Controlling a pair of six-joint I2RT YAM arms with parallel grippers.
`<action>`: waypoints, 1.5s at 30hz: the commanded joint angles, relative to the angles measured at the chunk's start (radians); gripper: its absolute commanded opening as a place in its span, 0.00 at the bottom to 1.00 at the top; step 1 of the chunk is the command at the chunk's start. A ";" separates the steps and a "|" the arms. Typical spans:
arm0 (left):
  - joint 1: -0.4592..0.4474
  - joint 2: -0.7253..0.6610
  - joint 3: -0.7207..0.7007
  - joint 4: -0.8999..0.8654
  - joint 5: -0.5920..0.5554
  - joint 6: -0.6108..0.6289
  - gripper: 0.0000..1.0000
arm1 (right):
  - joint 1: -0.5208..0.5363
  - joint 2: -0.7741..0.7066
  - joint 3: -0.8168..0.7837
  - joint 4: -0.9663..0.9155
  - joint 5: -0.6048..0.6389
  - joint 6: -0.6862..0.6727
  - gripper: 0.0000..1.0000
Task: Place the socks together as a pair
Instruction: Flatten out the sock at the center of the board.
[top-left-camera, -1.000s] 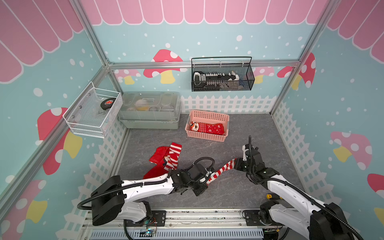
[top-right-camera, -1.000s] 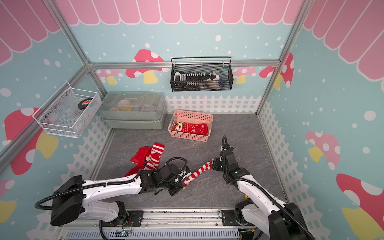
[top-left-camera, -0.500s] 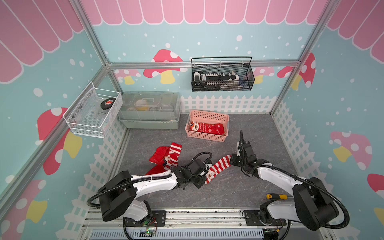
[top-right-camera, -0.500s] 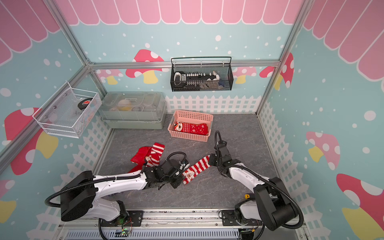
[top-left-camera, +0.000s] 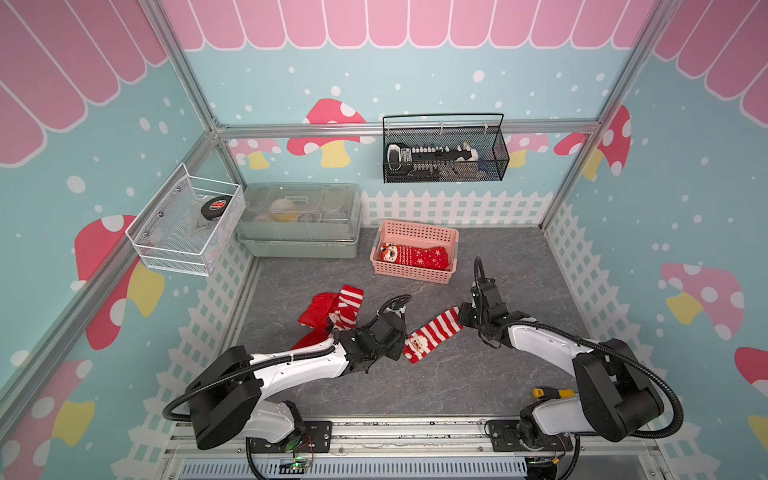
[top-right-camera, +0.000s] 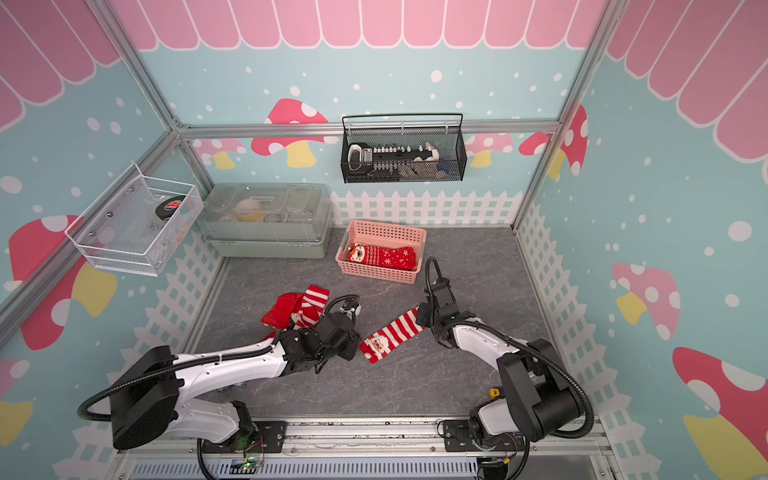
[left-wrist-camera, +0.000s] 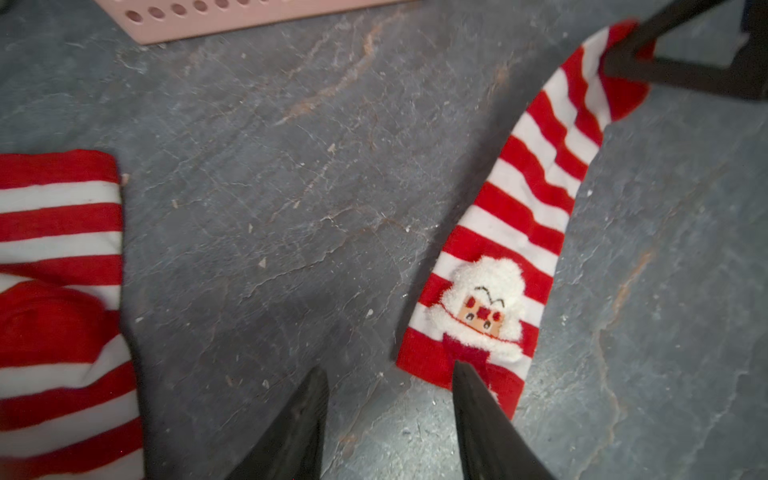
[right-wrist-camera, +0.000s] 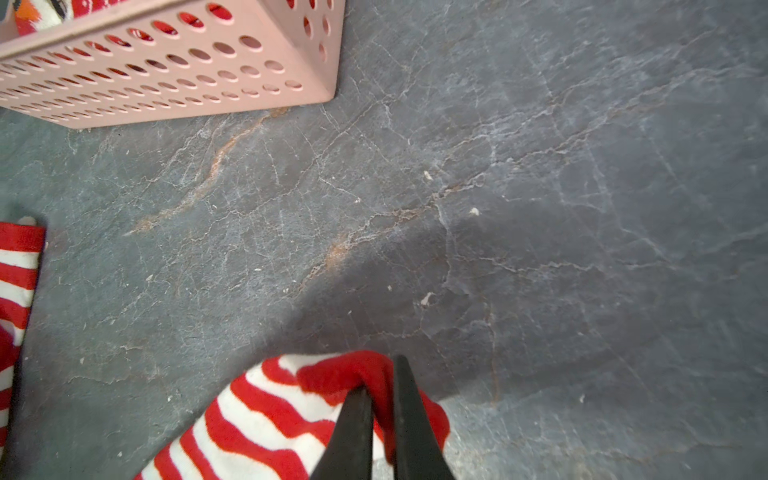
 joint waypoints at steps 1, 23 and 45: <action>0.007 -0.087 -0.053 -0.008 -0.037 -0.197 0.52 | -0.001 -0.069 -0.073 -0.020 0.044 0.049 0.11; 0.059 -0.396 -0.214 -0.052 -0.024 -0.383 0.57 | -0.004 -0.694 -0.209 -0.463 0.084 -0.028 0.53; 0.184 -0.510 -0.266 -0.252 -0.076 -0.473 0.71 | 0.486 -0.093 -0.011 0.058 0.084 0.197 0.17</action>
